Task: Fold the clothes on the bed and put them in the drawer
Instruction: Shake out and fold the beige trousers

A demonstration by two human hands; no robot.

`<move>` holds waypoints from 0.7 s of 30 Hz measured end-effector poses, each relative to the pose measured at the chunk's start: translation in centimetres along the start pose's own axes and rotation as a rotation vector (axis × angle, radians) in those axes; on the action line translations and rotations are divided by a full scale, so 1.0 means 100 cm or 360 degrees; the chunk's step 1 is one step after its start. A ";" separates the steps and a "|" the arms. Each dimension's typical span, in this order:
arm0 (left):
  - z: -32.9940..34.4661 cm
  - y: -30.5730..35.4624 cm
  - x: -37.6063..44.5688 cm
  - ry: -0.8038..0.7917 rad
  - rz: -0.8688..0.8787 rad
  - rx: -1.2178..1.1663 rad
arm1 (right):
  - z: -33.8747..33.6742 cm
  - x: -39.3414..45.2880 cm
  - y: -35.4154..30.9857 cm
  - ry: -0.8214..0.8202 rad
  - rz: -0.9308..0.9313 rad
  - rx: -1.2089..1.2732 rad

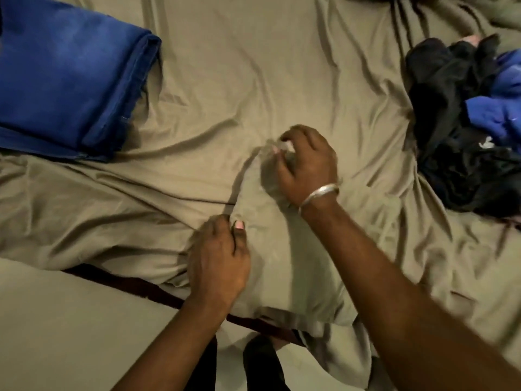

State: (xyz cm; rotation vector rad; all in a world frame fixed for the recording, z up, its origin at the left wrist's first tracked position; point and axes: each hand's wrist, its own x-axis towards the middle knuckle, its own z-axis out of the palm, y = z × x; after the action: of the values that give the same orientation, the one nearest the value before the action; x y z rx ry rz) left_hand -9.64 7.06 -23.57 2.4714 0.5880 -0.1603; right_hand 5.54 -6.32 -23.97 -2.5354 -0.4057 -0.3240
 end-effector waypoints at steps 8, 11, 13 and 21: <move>0.004 0.022 0.037 -0.0371 -0.0396 -0.0858 | -0.053 -0.132 0.051 0.0425 0.1662 0.0018; 0.003 0.026 0.043 -0.0569 -0.0528 -0.1017 | -0.053 -0.128 0.061 0.0254 0.1739 0.0148; -0.004 0.030 0.048 -0.0678 -0.0584 -0.1052 | -0.052 -0.123 0.063 0.0162 0.1849 0.0147; -0.036 0.074 0.016 -0.0718 -0.0458 -0.1232 | -0.069 -0.130 0.054 0.0204 0.1781 0.1013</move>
State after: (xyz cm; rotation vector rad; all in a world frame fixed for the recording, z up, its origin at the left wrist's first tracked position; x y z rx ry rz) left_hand -4.97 4.38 -17.17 1.5331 0.6459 -0.4857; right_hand -5.61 -17.36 -24.92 -1.7432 0.8257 0.0817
